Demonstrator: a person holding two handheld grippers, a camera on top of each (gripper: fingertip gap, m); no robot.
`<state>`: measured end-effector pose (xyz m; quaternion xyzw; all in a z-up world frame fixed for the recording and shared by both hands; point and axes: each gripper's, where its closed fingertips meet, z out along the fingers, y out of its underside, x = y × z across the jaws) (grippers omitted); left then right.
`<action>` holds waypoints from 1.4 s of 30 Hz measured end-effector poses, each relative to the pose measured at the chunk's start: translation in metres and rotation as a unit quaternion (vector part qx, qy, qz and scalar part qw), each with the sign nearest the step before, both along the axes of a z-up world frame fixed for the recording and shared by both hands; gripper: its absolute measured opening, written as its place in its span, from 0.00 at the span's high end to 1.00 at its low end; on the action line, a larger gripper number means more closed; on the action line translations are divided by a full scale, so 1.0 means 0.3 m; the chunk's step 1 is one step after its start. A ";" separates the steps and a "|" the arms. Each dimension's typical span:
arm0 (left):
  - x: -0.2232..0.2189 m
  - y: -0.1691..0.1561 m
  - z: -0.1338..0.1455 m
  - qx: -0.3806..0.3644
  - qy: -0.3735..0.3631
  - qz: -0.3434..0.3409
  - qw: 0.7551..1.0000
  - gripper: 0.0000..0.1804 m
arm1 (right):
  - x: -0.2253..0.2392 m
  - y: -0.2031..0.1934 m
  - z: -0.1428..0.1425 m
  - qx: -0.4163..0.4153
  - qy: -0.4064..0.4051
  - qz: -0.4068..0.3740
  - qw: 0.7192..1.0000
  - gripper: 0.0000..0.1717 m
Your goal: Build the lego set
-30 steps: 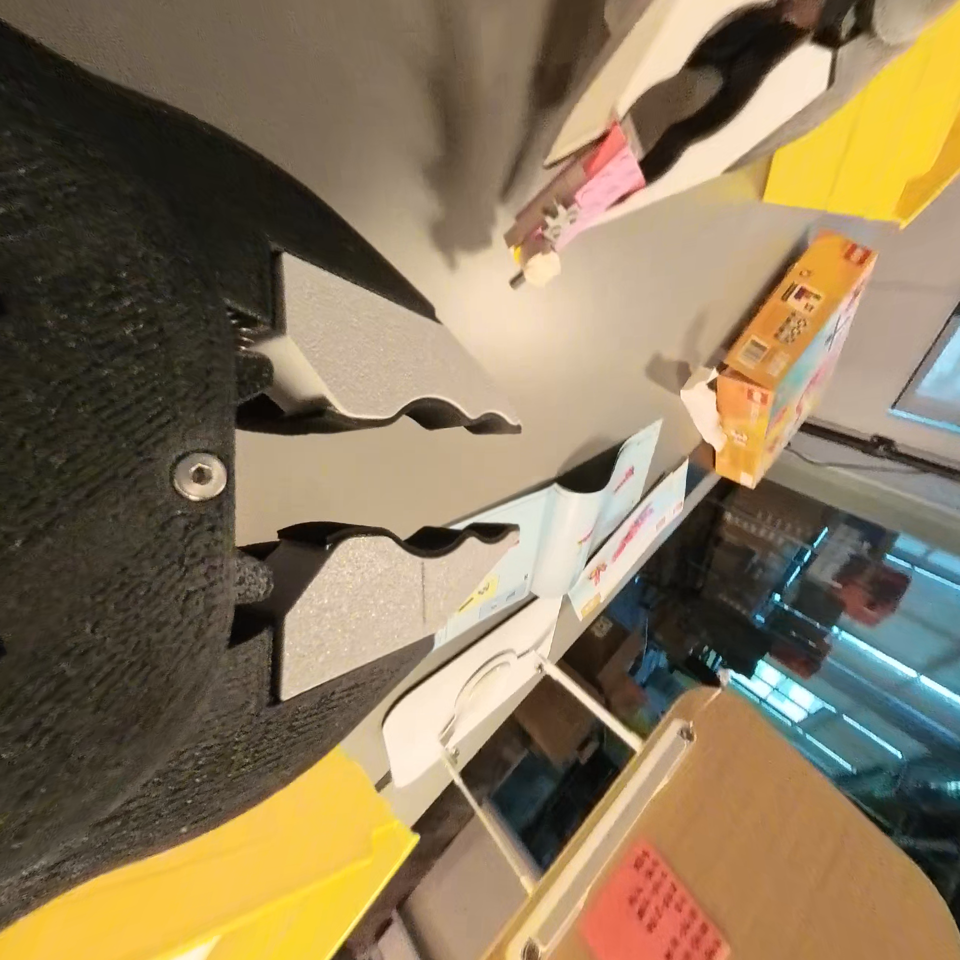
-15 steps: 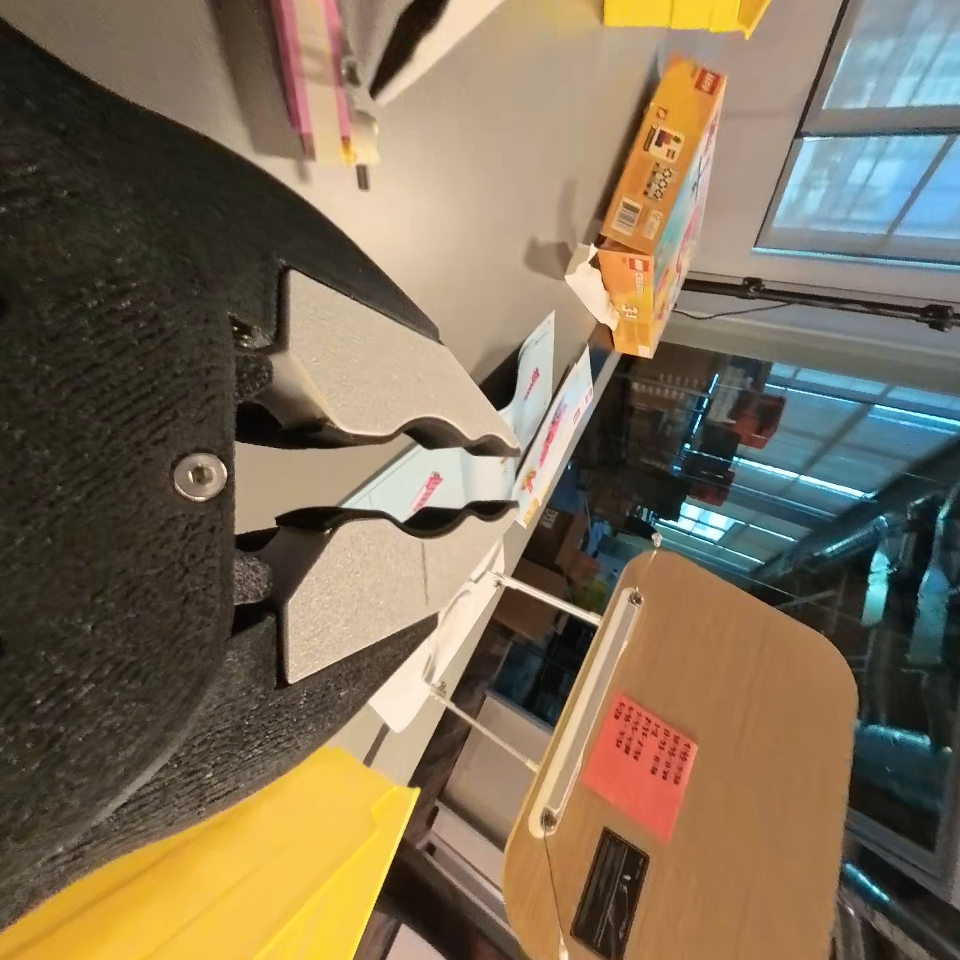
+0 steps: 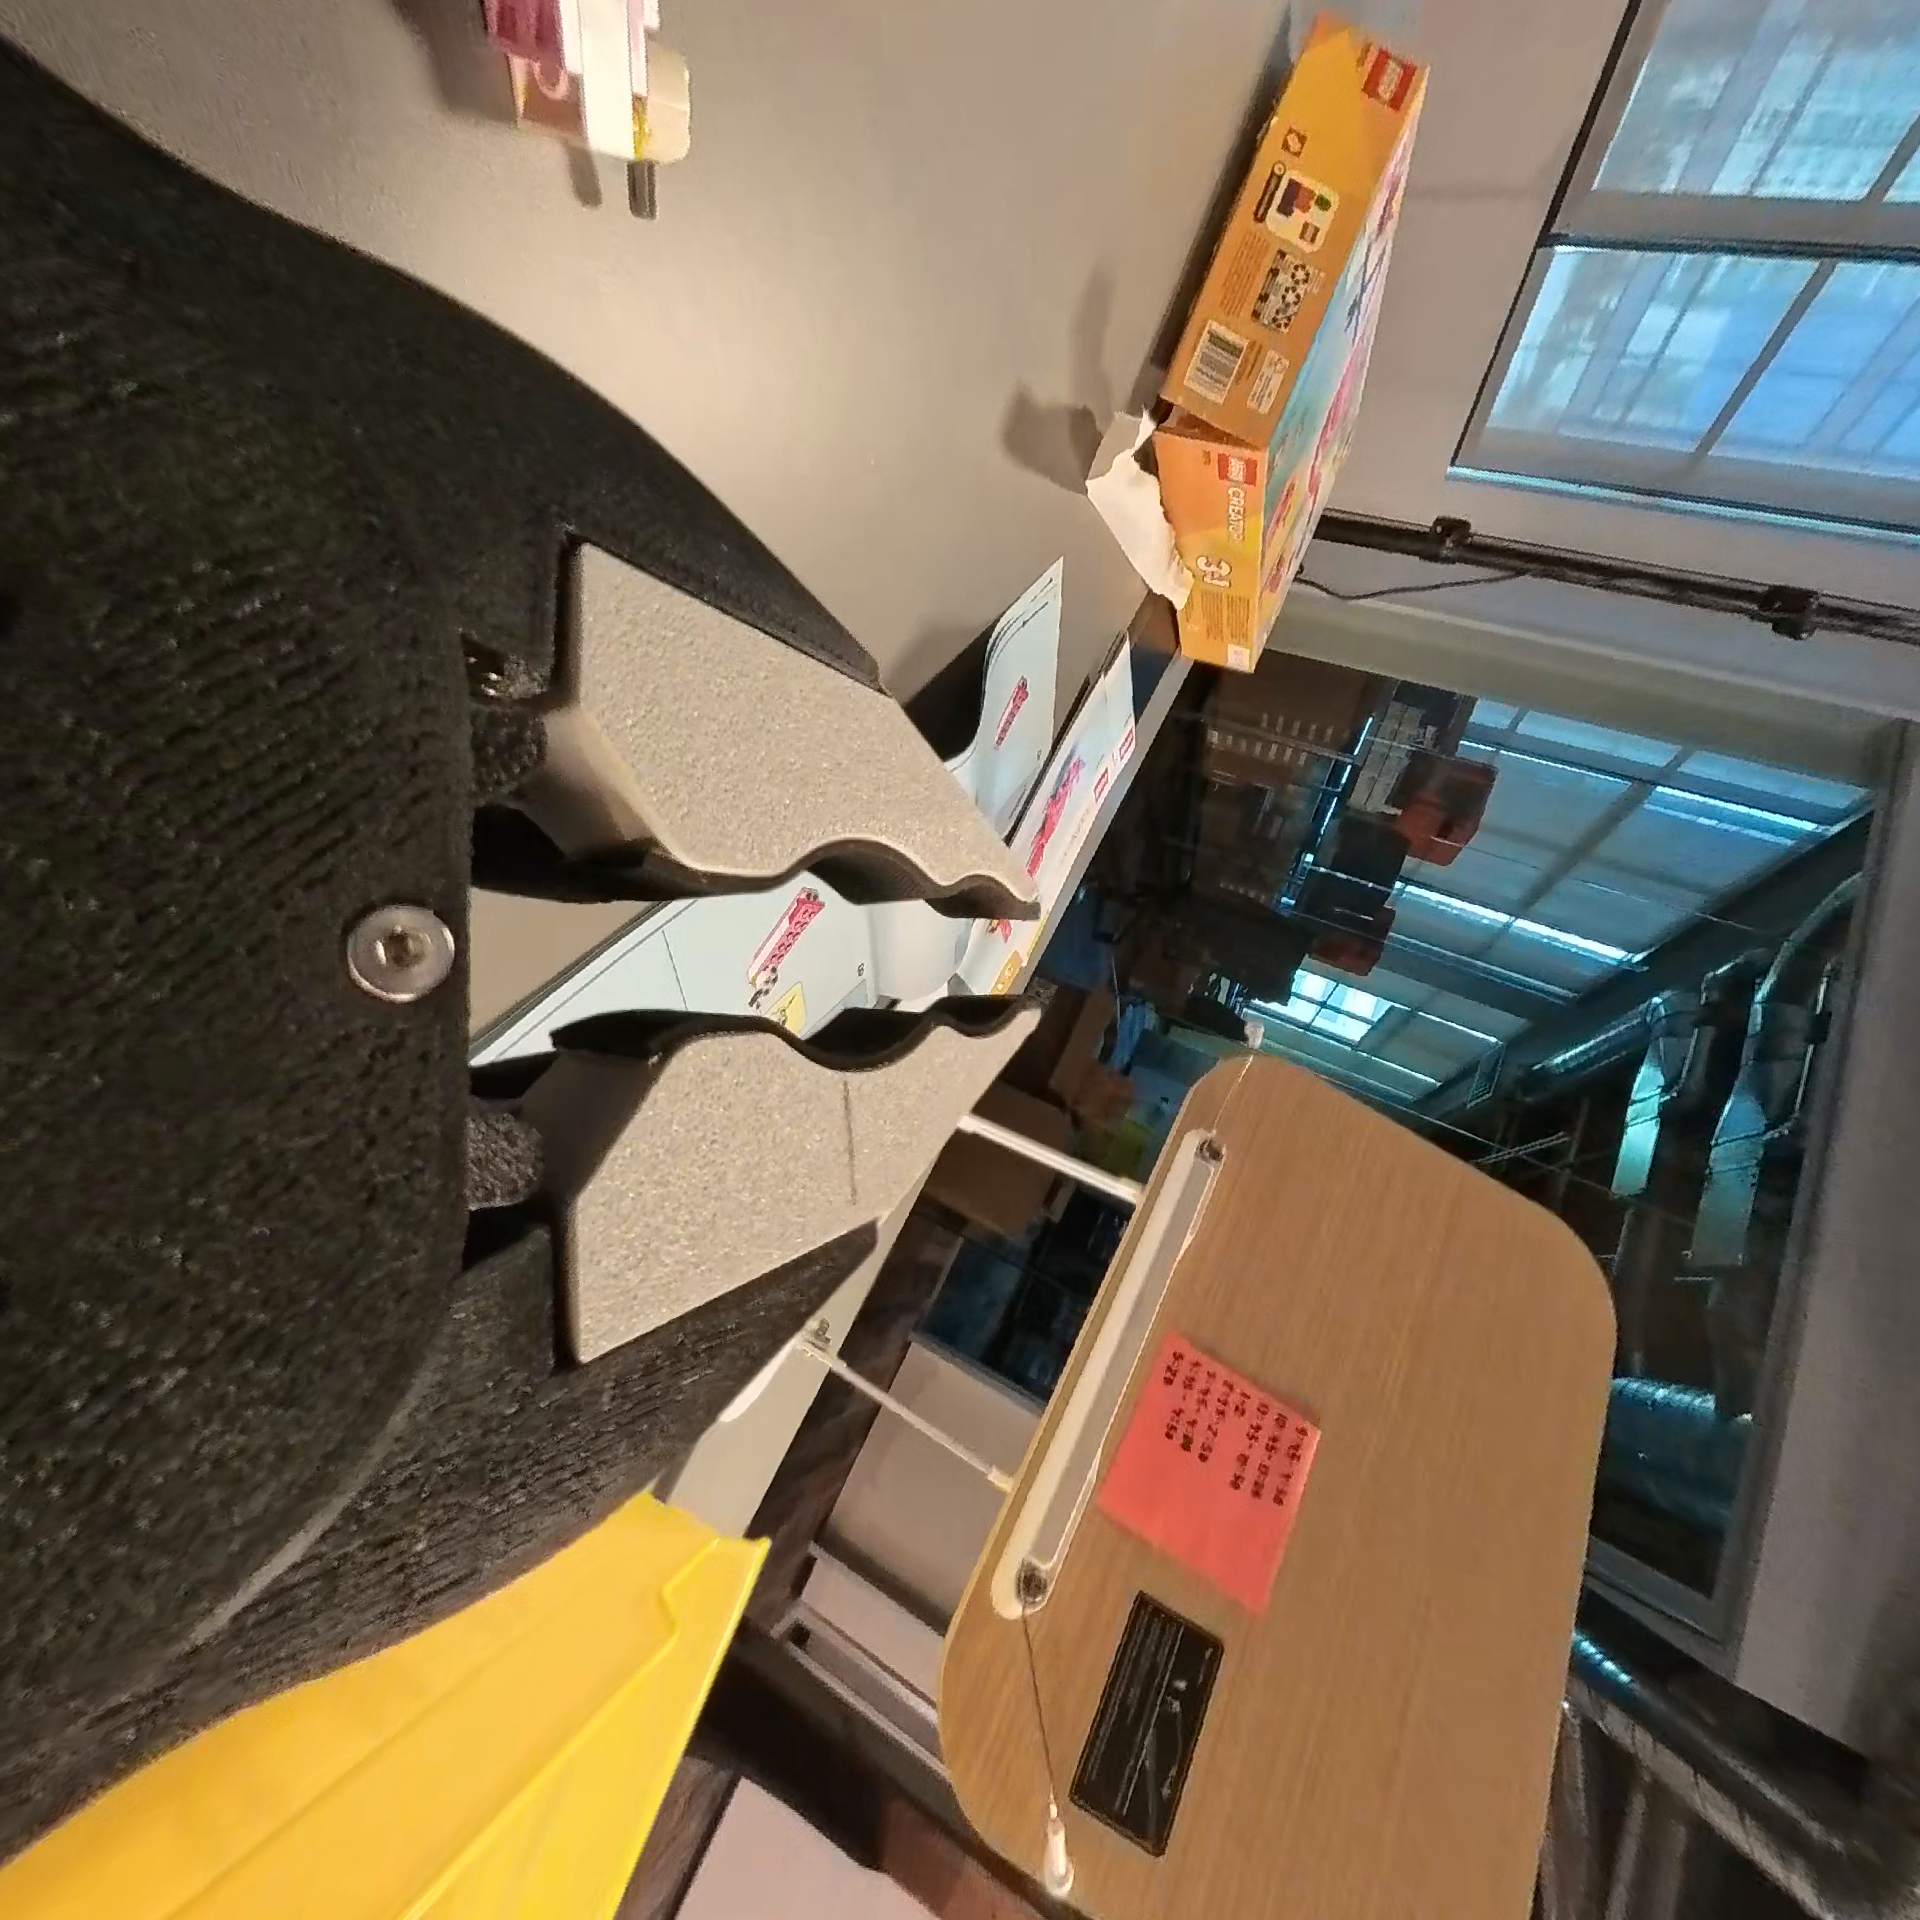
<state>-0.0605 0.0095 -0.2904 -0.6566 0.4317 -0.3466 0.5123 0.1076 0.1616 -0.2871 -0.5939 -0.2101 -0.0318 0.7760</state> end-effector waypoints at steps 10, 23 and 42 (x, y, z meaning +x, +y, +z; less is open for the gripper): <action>-1.008 0.133 0.221 0.044 -0.024 0.455 0.889 0.69 | -0.016 -0.004 -0.006 0.009 -0.041 -0.020 0.999 0.99; -1.125 0.273 -0.230 -0.130 0.487 0.130 0.854 0.83 | -0.015 0.007 -0.020 -0.002 -0.052 -0.027 0.998 0.97; -1.103 0.416 -0.313 -0.142 0.520 0.064 0.840 0.68 | -0.018 -0.015 0.015 0.027 -0.037 -0.014 0.999 0.98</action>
